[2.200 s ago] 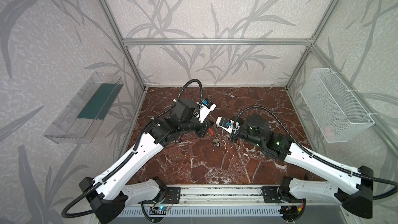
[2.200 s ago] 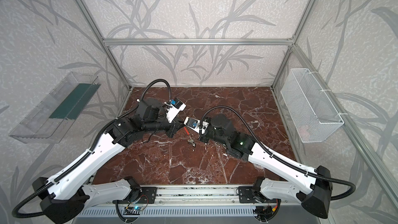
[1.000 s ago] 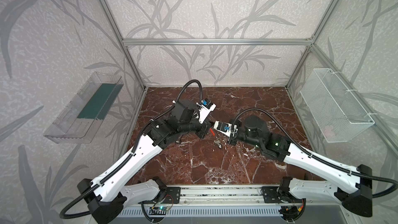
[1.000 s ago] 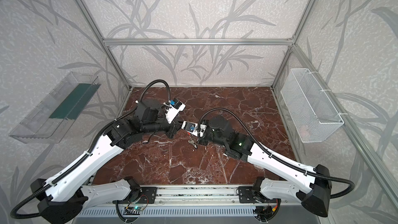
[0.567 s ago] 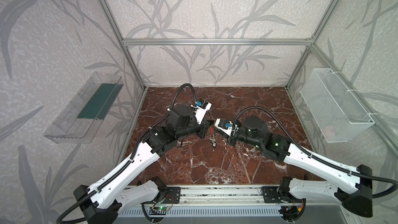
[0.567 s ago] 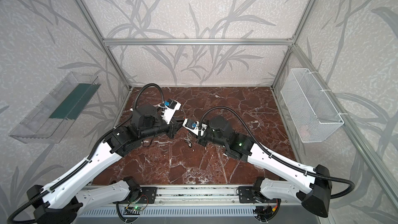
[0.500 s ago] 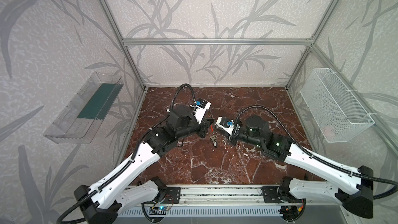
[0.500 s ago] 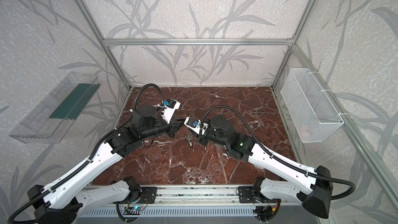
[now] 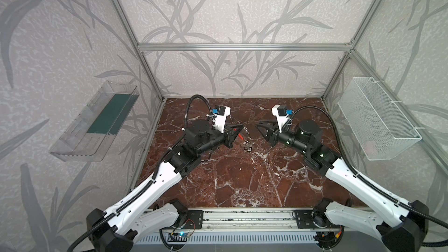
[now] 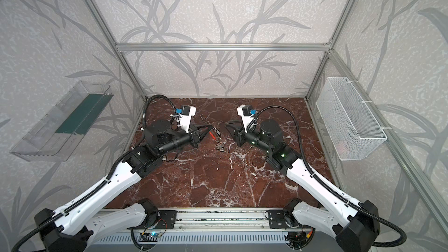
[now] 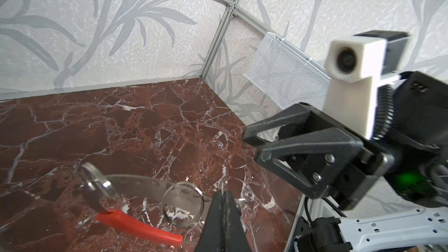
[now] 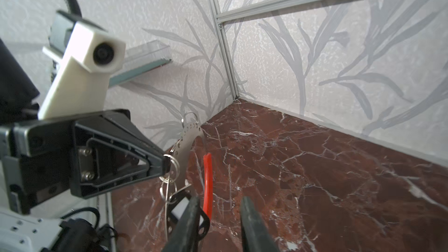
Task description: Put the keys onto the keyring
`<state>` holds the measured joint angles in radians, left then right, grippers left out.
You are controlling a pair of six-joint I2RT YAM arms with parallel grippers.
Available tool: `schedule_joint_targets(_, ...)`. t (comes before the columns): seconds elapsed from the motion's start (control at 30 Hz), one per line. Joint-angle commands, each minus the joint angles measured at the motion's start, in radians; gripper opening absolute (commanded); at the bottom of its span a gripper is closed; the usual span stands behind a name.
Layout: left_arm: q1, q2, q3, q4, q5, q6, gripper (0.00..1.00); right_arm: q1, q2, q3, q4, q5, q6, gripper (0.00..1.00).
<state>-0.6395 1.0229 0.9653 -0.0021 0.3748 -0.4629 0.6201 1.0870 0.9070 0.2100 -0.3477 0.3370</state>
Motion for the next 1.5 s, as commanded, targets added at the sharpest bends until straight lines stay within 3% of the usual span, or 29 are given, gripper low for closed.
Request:
schedule_joint_targets(0.0, 0.021, -0.02, -0.007, 0.117, 0.097, -0.069, 0.0, -0.021, 0.025, -0.01, 0.168, -0.146, 0.204, 0.3)
schedule_joint_targets(0.13, 0.039, -0.017, -0.005, 0.143, 0.164, -0.096, 0.0, -0.022, 0.06, 0.018, 0.185, -0.214, 0.239, 0.3)
schedule_joint_targets(0.47, 0.042, -0.011, -0.003, 0.136, 0.2, -0.106, 0.0, -0.02, 0.118, 0.033, 0.281, -0.312, 0.294, 0.27)
schedule_joint_targets(0.83, 0.042, -0.038, -0.025, 0.117, 0.138, -0.097, 0.0, -0.021, 0.112, -0.002, 0.375, -0.294, 0.358, 0.27)
schedule_joint_targets(1.47, 0.044, -0.04, -0.011, 0.115, 0.168, -0.1, 0.0, -0.018, 0.169, 0.013, 0.353, -0.383, 0.382, 0.23)
